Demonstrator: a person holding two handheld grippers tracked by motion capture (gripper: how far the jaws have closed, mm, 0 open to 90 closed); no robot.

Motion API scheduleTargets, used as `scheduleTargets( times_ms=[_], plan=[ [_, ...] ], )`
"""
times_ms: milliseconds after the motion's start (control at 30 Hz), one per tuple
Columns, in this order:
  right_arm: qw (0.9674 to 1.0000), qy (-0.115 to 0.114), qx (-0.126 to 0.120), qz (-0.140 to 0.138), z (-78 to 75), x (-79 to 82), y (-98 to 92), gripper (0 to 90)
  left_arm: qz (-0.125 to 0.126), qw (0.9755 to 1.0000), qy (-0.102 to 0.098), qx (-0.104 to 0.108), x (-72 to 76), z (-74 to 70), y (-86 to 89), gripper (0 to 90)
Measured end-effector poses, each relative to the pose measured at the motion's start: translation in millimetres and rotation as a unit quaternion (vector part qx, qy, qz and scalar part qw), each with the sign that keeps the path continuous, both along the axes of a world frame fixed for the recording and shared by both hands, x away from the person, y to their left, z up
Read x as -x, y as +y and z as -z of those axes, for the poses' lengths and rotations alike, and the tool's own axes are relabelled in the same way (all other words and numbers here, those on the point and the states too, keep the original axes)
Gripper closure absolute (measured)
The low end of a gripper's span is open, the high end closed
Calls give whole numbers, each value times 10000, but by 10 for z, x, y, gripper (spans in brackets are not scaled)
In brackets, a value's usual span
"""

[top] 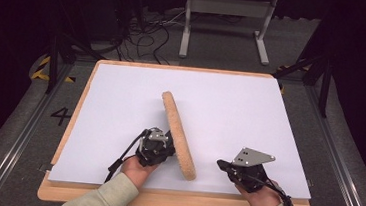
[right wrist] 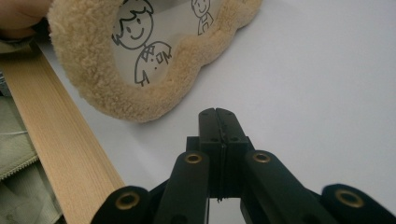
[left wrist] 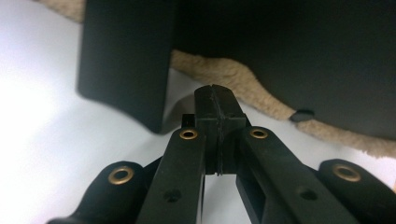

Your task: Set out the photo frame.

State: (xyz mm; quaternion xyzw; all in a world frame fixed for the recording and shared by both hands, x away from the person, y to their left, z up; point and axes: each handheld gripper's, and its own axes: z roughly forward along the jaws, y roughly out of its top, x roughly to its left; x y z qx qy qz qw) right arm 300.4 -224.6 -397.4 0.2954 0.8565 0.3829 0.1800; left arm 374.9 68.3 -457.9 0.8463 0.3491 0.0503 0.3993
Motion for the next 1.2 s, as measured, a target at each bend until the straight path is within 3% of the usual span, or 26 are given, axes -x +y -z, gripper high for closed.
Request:
scheduleTargets(
  times_ms=[100,200,333,467,600,767,833,933,1000,1067,1133,1200],
  plan=[
    [10000,-4,6,1,2,1,1,900,-85,9999,3,-94,-43,47,-33,900],
    [10000,10,-4,20,0,5,-6,900,-233,9997,46,-47,-94,44,20,900],
    [10000,14,2,20,2,5,-6,900,-381,9990,-27,-233,-98,25,37,900],
    [10000,8,6,24,3,3,-11,900,-577,9982,96,-153,-162,18,133,900],
    [10000,22,11,22,7,2,-11,900,-777,9967,242,2,-273,-16,339,900],
    [10000,20,11,10,11,-1,-11,900,-942,9951,269,112,-353,-53,519,900],
    [10000,24,15,9,13,-2,-10,900,-1131,9932,238,129,-390,-60,597,900],
    [10000,41,23,8,17,-2,-6,900,-1315,9892,511,389,-499,-20,771,900],
    [10000,40,26,9,18,-4,-6,900,-1376,9878,521,504,-512,-38,850,900],
    [10000,39,9,19,19,-13,-14,900,-1343,9881,475,588,-471,-99,862,898],
    [10000,54,2,29,19,-25,-21,900,-1200,9913,217,502,-393,-197,838,859],
    [10000,64,-11,45,18,-38,-28,900,-1107,9928,-25,445,-280,-308,816,800]
  ],
)
